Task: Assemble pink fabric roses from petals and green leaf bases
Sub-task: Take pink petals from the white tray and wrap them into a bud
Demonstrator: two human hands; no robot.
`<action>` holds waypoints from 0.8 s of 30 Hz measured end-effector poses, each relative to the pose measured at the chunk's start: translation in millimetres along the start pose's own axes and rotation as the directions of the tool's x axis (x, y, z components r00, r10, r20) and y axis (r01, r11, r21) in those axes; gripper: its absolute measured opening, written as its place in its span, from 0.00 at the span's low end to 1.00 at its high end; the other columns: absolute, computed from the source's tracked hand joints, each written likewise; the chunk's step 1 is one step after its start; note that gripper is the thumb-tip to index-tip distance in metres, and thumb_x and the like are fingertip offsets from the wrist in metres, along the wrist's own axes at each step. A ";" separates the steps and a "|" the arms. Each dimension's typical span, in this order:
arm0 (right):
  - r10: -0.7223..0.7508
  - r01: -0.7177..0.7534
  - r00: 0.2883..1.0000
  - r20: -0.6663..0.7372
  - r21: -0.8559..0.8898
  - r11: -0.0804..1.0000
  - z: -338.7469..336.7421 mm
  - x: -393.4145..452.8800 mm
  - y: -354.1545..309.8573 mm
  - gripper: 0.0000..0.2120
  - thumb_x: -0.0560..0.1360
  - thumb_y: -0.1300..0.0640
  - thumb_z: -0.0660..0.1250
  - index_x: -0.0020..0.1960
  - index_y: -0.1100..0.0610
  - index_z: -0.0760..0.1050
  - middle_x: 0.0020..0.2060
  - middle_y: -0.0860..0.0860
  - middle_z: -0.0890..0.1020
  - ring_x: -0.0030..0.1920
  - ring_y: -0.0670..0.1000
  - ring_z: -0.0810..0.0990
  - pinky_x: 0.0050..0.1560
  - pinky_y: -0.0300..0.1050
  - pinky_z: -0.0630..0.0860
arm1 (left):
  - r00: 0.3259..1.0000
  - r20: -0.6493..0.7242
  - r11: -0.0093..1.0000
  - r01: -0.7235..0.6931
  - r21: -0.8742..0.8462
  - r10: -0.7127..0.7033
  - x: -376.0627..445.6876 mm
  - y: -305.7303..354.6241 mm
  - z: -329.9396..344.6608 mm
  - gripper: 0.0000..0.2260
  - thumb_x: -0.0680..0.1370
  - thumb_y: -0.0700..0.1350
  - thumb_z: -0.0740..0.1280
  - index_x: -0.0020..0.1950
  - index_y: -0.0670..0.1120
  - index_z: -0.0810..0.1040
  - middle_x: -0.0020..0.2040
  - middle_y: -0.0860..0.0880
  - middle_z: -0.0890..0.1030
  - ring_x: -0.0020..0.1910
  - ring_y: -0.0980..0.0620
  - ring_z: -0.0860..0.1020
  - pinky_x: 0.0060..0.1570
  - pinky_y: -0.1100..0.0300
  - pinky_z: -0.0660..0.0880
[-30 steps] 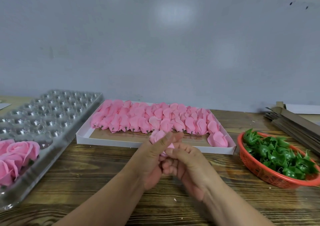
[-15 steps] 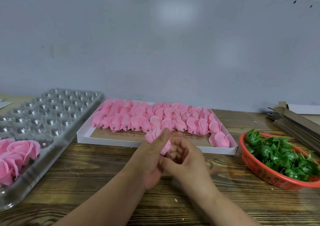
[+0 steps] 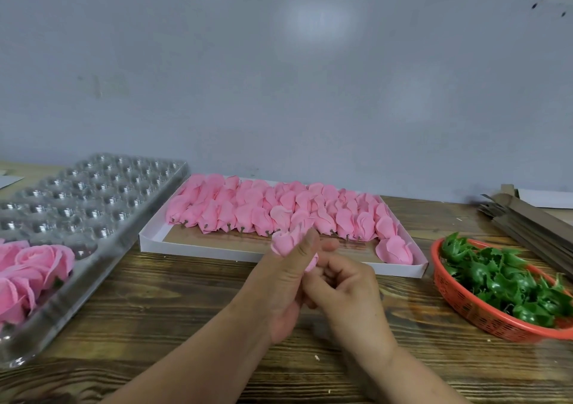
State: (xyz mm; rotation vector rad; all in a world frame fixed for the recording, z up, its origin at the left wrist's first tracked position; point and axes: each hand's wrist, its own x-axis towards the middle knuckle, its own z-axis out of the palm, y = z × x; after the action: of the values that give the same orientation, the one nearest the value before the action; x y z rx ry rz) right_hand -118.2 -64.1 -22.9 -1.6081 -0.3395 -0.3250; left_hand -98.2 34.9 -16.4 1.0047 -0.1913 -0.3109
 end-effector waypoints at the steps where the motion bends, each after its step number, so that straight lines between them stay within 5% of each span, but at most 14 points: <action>1: 0.040 -0.041 0.999 0.020 0.044 0.998 -0.9 1.2 -1.3 0.11 0.65 0.58 0.69 0.33 0.67 0.75 0.24 0.60 0.69 0.27 0.50 0.65 0.28 0.43 0.65 | 0.999 0.040 1.000 0.003 0.027 -0.004 -0.5 1.4 -1.3 0.31 0.49 0.66 0.80 0.43 0.47 0.86 0.44 0.43 0.81 0.43 0.45 0.78 0.45 0.52 0.72; 5: 0.234 -0.289 0.945 0.230 0.248 0.924 -6.0 4.1 -6.1 0.08 0.63 0.55 0.71 0.28 0.57 0.78 0.23 0.54 0.76 0.21 0.47 0.69 0.26 0.39 0.68 | 0.985 0.164 0.998 0.039 0.056 -0.047 -2.2 7.2 -9.2 0.33 0.51 0.63 0.81 0.49 0.44 0.85 0.37 0.41 0.72 0.22 0.54 0.68 0.22 0.64 0.67; 8: 0.308 -0.394 0.907 0.287 0.324 0.860 -7.6 4.1 -2.9 0.08 0.65 0.56 0.68 0.30 0.58 0.77 0.25 0.54 0.76 0.22 0.47 0.71 0.24 0.38 0.70 | 0.986 0.145 0.995 0.077 0.070 -0.087 -3.1 6.2 -10.8 0.32 0.59 0.61 0.78 0.54 0.42 0.83 0.22 0.49 0.67 0.18 0.54 0.67 0.22 0.63 0.67; 10: 0.274 -0.339 0.932 0.237 0.301 0.891 -4.9 3.0 0.2 0.07 0.65 0.57 0.68 0.31 0.59 0.78 0.26 0.55 0.77 0.23 0.48 0.72 0.23 0.37 0.70 | 0.994 0.071 0.995 0.085 0.058 -0.089 -2.3 4.9 -8.6 0.27 0.61 0.59 0.73 0.53 0.41 0.83 0.23 0.49 0.71 0.19 0.55 0.66 0.22 0.63 0.64; 14: 0.113 -0.119 0.992 0.061 0.096 0.988 -1.1 1.9 7.2 0.13 0.61 0.57 0.70 0.37 0.67 0.75 0.28 0.58 0.73 0.29 0.51 0.69 0.28 0.43 0.70 | 0.998 -0.025 0.998 0.062 0.005 -0.062 -0.3 0.3 -3.5 0.19 0.60 0.56 0.73 0.43 0.44 0.86 0.39 0.42 0.82 0.35 0.48 0.78 0.40 0.56 0.70; 18: 0.010 -0.010 1.000 0.002 -0.010 1.000 -2.2 2.5 8.5 0.14 0.63 0.57 0.68 0.37 0.69 0.74 0.24 0.53 0.70 0.29 0.50 0.66 0.30 0.45 0.65 | 0.998 -0.058 0.999 0.031 -0.015 -0.032 -0.5 -2.4 0.2 0.16 0.61 0.53 0.73 0.41 0.43 0.86 0.43 0.40 0.81 0.43 0.43 0.79 0.51 0.49 0.69; 20: 0.046 -0.046 0.999 0.015 0.021 0.999 -2.9 3.6 6.4 0.15 0.63 0.57 0.68 0.33 0.71 0.72 0.23 0.55 0.71 0.25 0.49 0.67 0.27 0.41 0.66 | 0.998 -0.044 0.999 0.046 0.020 -0.045 -2.7 -0.4 0.9 0.18 0.60 0.55 0.73 0.42 0.43 0.86 0.45 0.38 0.78 0.43 0.42 0.74 0.43 0.52 0.69; 24: 0.221 -0.255 0.959 0.177 0.203 0.945 -4.1 3.6 -0.6 0.11 0.61 0.52 0.70 0.28 0.59 0.77 0.22 0.53 0.75 0.21 0.47 0.69 0.24 0.38 0.67 | 0.996 0.051 0.994 0.073 0.082 -0.077 -6.0 5.2 -3.7 0.22 0.61 0.58 0.72 0.46 0.44 0.86 0.30 0.44 0.71 0.21 0.53 0.68 0.22 0.63 0.65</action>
State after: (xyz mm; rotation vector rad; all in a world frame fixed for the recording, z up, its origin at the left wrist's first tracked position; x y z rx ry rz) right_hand -115.2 -68.1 -20.7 -1.4352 -0.2825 0.0229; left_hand -101.9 42.4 -13.9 1.0856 -0.2167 -0.4015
